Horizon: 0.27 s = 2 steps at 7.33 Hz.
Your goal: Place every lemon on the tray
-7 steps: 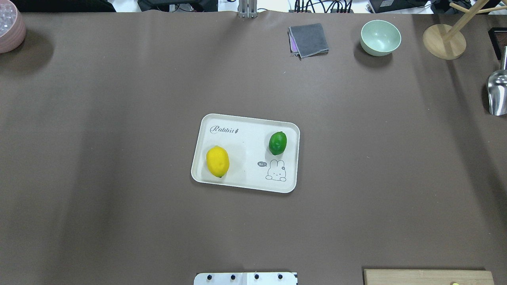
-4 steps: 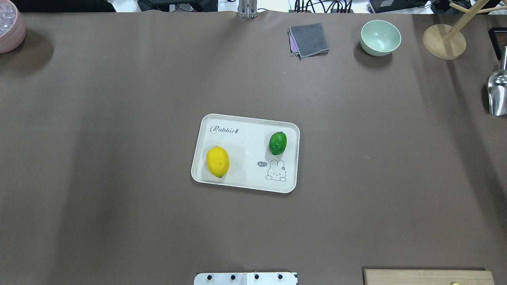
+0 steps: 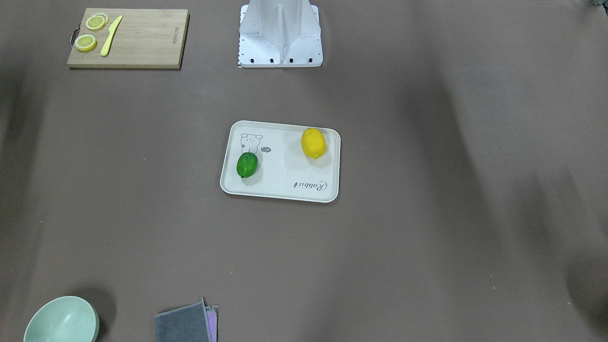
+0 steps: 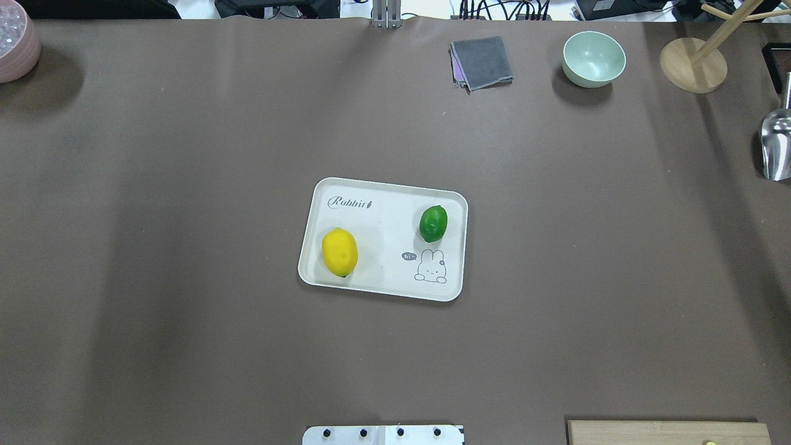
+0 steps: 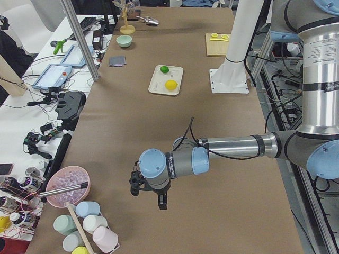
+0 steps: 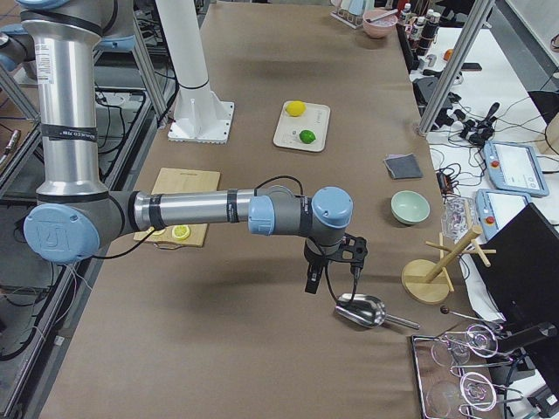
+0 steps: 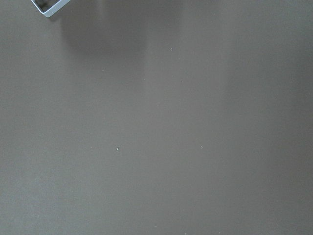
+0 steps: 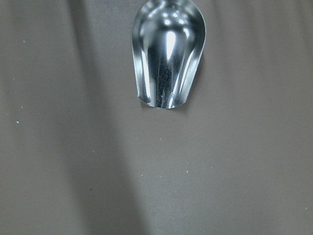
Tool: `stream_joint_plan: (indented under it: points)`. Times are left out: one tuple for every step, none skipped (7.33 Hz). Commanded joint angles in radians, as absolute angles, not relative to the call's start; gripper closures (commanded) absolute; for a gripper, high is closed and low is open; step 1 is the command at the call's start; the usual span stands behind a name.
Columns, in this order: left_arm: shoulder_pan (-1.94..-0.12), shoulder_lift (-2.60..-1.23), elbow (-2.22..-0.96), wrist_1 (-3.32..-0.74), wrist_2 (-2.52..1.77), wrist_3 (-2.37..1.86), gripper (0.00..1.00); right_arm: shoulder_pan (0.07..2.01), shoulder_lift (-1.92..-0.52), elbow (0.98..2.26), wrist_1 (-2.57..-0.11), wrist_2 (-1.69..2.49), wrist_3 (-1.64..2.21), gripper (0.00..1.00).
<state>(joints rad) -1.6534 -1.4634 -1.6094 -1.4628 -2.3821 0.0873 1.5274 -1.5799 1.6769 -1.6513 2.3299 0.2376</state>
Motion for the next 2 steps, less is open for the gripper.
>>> stream_joint_plan:
  points:
    - [-1.654,-1.463,-1.608,-1.462,-2.382,0.089,0.02,1.526,-1.58,1.678,-1.651,2.33,0.236,0.0]
    - [-1.648,-1.463,-1.608,-1.462,-2.381,0.089,0.02,1.525,-1.58,1.678,-1.651,2.329,0.236,0.0]
